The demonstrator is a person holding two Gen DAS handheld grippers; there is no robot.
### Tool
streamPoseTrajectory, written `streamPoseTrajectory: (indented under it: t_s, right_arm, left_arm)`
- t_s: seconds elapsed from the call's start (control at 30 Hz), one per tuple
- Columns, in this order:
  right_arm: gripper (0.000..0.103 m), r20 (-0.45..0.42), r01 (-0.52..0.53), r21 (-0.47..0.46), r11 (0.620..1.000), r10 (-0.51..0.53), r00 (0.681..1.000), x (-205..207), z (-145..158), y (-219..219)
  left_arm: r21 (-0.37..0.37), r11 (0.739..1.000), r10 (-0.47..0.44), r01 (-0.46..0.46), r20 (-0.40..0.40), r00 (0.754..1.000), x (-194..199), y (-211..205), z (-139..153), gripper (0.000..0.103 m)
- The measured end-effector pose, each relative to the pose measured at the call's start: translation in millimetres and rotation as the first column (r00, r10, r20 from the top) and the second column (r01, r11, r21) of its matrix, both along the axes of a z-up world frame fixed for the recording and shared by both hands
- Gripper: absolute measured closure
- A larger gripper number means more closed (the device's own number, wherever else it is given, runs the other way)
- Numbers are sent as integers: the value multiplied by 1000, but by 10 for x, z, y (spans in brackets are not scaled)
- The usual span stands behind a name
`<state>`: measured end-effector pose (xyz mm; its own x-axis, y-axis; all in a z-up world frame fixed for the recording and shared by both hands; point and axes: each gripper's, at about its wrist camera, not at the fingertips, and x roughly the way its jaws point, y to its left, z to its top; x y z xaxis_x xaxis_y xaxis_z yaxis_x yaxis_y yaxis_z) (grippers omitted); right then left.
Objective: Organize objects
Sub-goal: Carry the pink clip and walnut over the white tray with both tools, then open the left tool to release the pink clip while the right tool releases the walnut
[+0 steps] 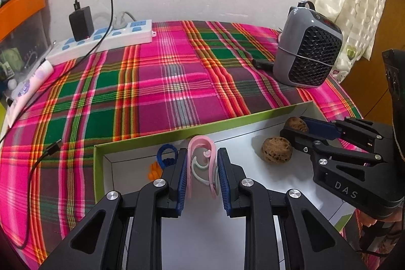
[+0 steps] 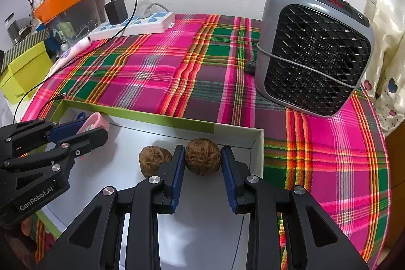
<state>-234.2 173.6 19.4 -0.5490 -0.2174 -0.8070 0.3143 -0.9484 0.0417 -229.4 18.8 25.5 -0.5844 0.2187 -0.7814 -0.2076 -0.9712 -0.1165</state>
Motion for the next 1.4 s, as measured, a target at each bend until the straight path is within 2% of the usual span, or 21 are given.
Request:
streamPoseTrajectory:
  t_s: [1.0,1.27,1.4]
  right_arm:
    - [73,9,-3,4,1000,3,1000,-19,-18,-24]
    - [72,2,17,-15,1000,-17,1000,1,2,23]
    - [63,-1,20,-31,999,-20,1000,19,30,46]
  left_arm:
    - [-51,999,-18,20,43,999,-51,61,-52,81]
    - [-49,999,-13,15,41,999,-24,53,-53,71]
    - [-47,999,-4,6,43,999,-2,28,-44,69]
